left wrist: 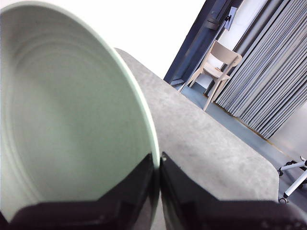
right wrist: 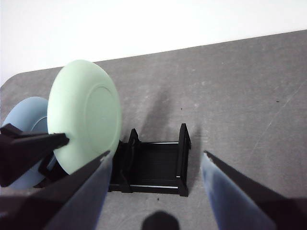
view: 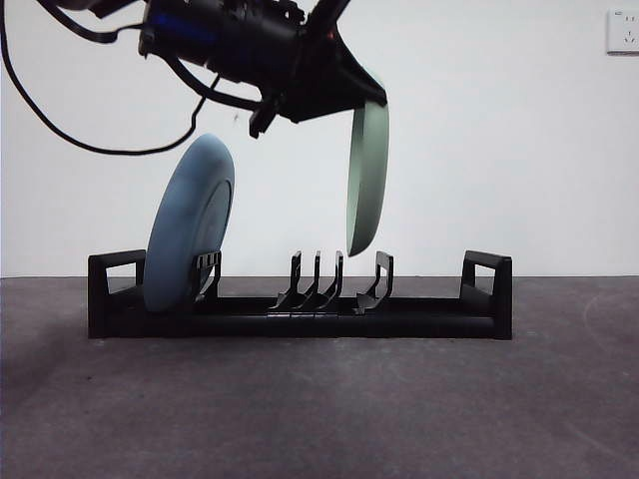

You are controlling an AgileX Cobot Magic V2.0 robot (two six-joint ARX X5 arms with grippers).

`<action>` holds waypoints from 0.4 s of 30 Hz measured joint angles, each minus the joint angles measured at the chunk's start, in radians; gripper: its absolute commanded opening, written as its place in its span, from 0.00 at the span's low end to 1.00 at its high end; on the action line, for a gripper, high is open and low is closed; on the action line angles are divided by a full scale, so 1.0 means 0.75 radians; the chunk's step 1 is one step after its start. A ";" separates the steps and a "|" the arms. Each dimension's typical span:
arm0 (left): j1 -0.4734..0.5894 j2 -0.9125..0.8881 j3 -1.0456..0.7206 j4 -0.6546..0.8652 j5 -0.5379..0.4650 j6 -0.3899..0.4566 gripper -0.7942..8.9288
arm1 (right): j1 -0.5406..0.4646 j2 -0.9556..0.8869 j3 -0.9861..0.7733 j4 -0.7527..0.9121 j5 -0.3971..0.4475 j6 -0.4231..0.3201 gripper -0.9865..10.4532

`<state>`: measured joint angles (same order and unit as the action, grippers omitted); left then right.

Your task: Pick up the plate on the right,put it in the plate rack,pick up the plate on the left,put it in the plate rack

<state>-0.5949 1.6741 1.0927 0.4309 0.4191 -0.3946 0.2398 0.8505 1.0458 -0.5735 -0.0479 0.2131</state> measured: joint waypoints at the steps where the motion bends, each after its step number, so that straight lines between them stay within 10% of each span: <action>1: 0.001 0.009 0.000 0.000 0.000 0.000 0.07 | 0.000 0.005 0.000 0.000 0.000 -0.002 0.36; 12: 0.001 0.068 0.000 0.002 -0.002 0.000 0.07 | 0.000 0.062 0.000 0.031 0.000 -0.005 0.36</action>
<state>-0.5945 1.7252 1.0927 0.4324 0.4179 -0.3946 0.2398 0.8970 1.0458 -0.5507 -0.0479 0.2092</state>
